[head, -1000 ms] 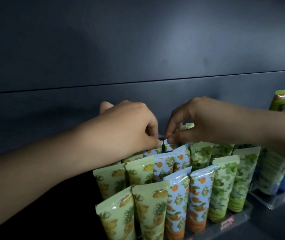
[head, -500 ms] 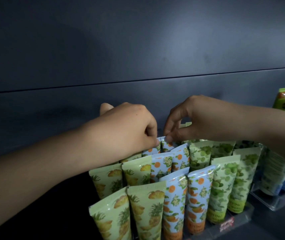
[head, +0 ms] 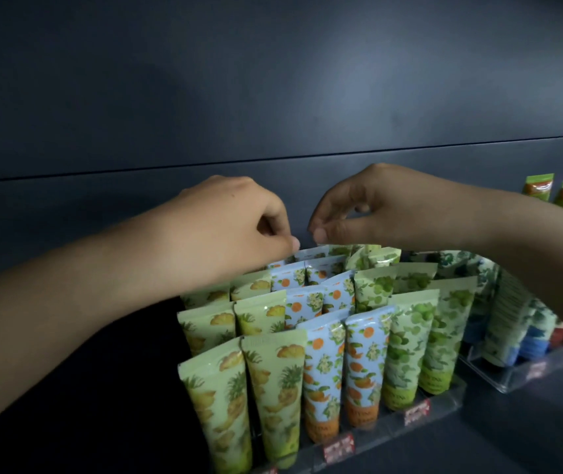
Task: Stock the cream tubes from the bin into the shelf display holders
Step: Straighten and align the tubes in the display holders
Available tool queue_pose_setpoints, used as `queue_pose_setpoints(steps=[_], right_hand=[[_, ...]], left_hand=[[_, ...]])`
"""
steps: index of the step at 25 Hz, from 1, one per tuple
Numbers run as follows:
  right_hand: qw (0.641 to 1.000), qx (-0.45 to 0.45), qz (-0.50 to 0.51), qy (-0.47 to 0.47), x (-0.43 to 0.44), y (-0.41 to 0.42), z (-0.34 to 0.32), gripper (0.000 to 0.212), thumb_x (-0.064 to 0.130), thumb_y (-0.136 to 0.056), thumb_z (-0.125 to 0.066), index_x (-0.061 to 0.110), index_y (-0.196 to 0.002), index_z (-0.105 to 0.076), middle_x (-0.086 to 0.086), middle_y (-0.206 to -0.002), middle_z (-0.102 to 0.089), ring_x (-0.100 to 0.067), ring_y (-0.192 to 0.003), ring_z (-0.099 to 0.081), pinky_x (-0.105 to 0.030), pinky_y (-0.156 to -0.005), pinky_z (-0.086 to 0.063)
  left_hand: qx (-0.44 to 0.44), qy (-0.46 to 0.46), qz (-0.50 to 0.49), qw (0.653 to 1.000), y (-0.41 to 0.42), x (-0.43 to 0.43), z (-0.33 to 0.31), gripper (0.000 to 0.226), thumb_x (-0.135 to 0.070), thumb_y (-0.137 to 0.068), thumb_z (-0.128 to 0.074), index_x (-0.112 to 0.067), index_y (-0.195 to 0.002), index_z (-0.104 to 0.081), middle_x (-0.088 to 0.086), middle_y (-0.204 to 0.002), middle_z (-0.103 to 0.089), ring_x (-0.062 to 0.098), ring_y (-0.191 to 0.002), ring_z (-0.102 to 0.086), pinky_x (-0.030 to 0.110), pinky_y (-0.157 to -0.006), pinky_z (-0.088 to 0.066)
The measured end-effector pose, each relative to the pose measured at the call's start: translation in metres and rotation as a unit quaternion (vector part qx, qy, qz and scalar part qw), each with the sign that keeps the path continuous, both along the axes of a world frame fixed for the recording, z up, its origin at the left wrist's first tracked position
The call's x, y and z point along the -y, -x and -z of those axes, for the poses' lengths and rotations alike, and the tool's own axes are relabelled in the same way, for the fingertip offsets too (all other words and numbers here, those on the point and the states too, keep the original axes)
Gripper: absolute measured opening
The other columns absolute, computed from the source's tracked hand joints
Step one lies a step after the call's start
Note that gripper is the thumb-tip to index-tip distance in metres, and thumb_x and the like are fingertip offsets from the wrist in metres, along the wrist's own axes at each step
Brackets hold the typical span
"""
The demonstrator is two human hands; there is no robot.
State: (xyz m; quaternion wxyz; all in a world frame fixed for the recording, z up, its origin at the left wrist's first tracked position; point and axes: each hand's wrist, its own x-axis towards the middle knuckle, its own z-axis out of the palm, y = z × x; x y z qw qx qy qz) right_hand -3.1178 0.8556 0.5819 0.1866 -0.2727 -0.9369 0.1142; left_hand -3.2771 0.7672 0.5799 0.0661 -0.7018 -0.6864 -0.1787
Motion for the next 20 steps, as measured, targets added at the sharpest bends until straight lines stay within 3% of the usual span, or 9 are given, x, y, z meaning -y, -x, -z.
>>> queue_pose_setpoints(steps=[4,9,13,20], right_hand=[[0.999,0.006,0.029,-0.046,0.011,-0.007,-0.006,0.024,0.031,-0.087,-0.061,0.021,-0.108,-0.067,0.008,-0.102,-0.069,0.013,-0.066,-0.055,0.001,-0.054,-0.038],[0.992,0.010,0.067,-0.107,0.028,-0.021,-0.007,0.034,0.033,-0.089,-0.059,0.021,-0.120,-0.061,0.006,-0.119,-0.064,-0.007,-0.105,-0.056,-0.013,-0.073,-0.032],[0.988,0.022,0.094,-0.124,0.036,-0.033,-0.007,0.032,0.028,-0.089,-0.060,0.018,-0.119,-0.063,0.003,-0.118,-0.065,-0.007,-0.103,-0.057,-0.012,-0.073,-0.031],[0.980,0.033,0.154,-0.125,0.018,-0.058,-0.004,0.029,0.027,-0.089,-0.059,0.018,-0.116,-0.064,0.004,-0.118,-0.066,-0.012,-0.109,-0.059,-0.017,-0.085,-0.037]], left_hand=[[0.001,-0.047,-0.008,0.999,-0.007,0.017,-0.001,0.023,-0.043,-0.078,-0.056,-0.025,-0.081,-0.069,-0.015,-0.080,-0.067,0.002,-0.084,-0.060,0.022,-0.076,-0.044],[0.030,-0.097,-0.035,0.994,-0.018,0.037,-0.004,0.017,-0.035,-0.084,-0.059,-0.021,-0.087,-0.069,-0.012,-0.085,-0.062,0.010,-0.094,-0.059,0.023,-0.080,-0.042],[0.050,-0.106,-0.016,0.993,-0.026,0.036,-0.005,0.011,-0.034,-0.084,-0.060,-0.024,-0.084,-0.065,-0.012,-0.084,-0.060,0.016,-0.099,-0.059,0.040,-0.093,-0.045],[-0.024,-0.067,0.011,0.997,-0.048,-0.001,-0.006,0.018,-0.035,-0.088,-0.051,-0.023,-0.092,-0.064,-0.008,-0.100,-0.063,0.016,-0.104,-0.055,0.039,-0.094,-0.042]])
